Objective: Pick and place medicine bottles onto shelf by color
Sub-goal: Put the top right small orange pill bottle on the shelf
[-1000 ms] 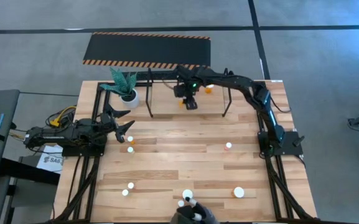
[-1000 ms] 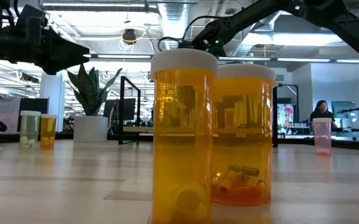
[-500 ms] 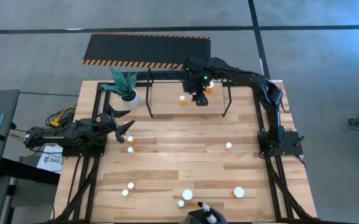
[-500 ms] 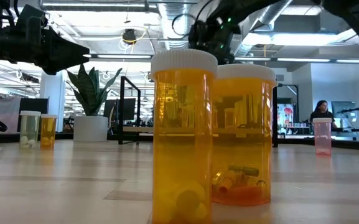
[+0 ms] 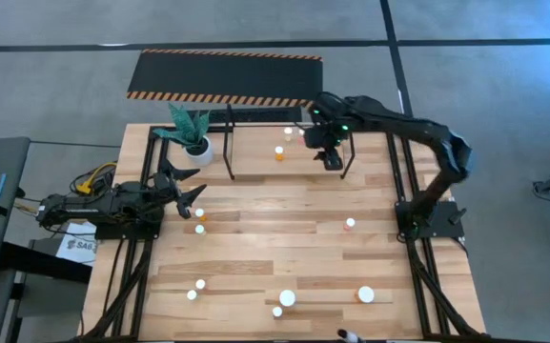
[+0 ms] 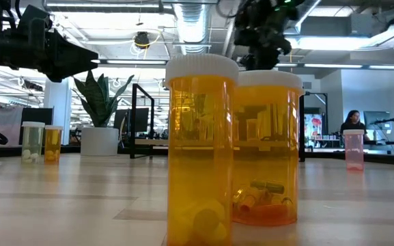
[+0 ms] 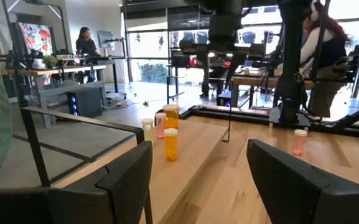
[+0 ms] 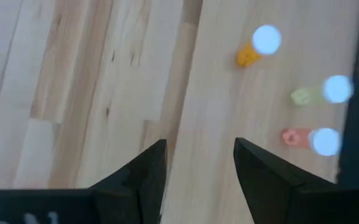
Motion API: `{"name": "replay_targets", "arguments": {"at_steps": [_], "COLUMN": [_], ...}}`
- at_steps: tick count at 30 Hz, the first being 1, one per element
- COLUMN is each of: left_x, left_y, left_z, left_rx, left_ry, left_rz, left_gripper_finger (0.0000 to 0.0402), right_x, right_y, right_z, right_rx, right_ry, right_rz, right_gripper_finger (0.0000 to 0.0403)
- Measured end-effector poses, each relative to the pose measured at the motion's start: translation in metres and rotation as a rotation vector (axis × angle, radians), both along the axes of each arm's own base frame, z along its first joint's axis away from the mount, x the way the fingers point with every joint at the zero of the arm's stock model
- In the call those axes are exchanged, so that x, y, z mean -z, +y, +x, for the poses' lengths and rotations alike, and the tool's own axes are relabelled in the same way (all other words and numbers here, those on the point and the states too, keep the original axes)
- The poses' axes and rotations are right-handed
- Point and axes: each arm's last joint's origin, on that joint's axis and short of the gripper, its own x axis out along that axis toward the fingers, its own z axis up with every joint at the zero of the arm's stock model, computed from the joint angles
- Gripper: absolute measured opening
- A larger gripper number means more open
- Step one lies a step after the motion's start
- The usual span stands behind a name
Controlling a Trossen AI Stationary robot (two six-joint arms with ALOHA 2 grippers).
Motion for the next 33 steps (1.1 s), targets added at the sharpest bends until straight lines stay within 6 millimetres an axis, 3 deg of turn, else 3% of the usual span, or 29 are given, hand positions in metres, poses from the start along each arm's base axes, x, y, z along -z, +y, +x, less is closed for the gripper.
{"name": "replay_targets", "arguments": {"at_steps": [7, 15, 33], "left_x": [0.000, 0.000, 0.000], "left_y": [0.000, 0.000, 0.000], "left_z": [0.000, 0.000, 0.000], "left_rx": [0.000, 0.000, 0.000], "left_ry": [0.000, 0.000, 0.001], "left_rz": [0.000, 0.000, 0.000], "left_gripper_finger": [0.0249, 0.0249, 0.0249], "right_x": [0.009, 0.042, 0.093], "right_y": [0.030, 0.061, 0.106], "right_z": [-0.053, -0.107, -0.174], "right_rx": [0.045, 0.088, 0.087], "right_ry": [-0.262, -0.595, -1.063], "right_rz": [-0.132, -0.262, -0.486], "right_gripper_finger": [0.0207, 0.0207, 0.0207]}}
